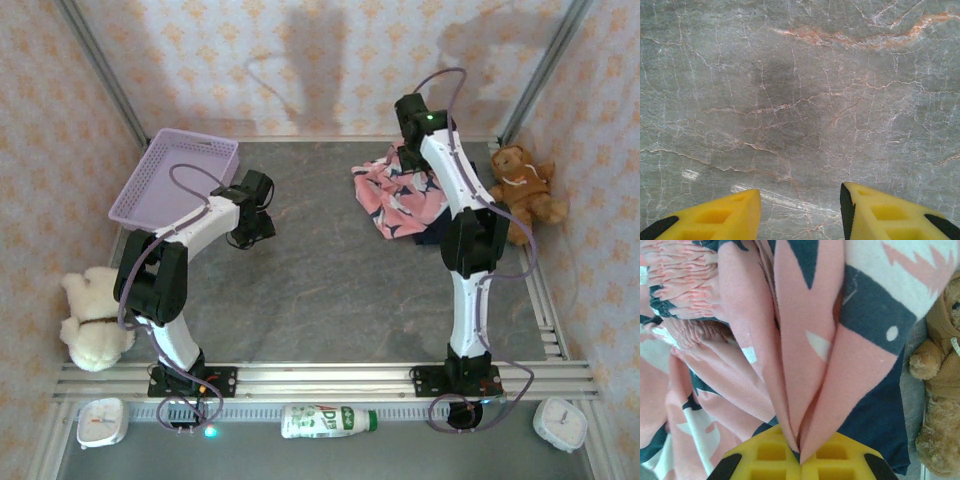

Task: Fold and stack the mixed laundry pile

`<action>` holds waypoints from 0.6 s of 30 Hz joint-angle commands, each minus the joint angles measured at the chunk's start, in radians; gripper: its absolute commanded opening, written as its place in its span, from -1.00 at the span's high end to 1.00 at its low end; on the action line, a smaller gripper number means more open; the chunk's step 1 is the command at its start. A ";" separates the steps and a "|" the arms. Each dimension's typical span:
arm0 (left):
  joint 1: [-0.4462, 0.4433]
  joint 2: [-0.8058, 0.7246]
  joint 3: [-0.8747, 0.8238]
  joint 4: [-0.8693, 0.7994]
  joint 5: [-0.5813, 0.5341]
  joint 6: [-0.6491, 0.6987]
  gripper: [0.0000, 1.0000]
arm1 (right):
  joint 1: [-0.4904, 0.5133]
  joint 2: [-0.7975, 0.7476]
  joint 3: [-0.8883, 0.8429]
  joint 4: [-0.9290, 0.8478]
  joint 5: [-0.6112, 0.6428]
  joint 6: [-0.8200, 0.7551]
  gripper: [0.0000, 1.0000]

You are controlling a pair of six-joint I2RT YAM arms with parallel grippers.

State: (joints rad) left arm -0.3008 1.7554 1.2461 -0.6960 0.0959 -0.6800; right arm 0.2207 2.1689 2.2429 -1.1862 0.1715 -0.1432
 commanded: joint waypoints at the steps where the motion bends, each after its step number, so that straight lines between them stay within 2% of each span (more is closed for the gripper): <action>1: 0.005 0.005 -0.014 -0.026 -0.019 0.008 0.07 | -0.058 -0.080 0.031 -0.069 -0.026 -0.001 1.00; 9: 0.005 0.017 -0.014 -0.033 -0.021 0.011 0.07 | -0.240 -0.091 -0.038 -0.052 -0.081 -0.007 1.00; 14: 0.006 0.022 -0.007 -0.042 -0.018 0.011 0.07 | -0.336 -0.004 -0.064 0.008 -0.105 0.001 1.00; 15: 0.005 0.020 -0.005 -0.045 -0.018 0.012 0.07 | -0.345 0.012 -0.069 0.023 -0.099 0.006 0.95; 16: 0.005 0.017 -0.004 -0.048 -0.018 0.013 0.07 | -0.354 0.033 -0.066 0.032 -0.086 0.017 0.68; 17: 0.005 0.013 -0.002 -0.054 -0.023 0.015 0.07 | -0.359 0.050 -0.057 0.033 -0.046 0.032 0.15; 18: 0.005 0.008 -0.001 -0.061 -0.028 0.017 0.07 | -0.361 0.057 -0.051 0.034 -0.011 0.048 -0.16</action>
State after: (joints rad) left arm -0.3008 1.7569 1.2404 -0.7074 0.0959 -0.6796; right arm -0.1413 2.1868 2.1860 -1.1809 0.0849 -0.1307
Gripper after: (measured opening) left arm 0.464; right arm 0.334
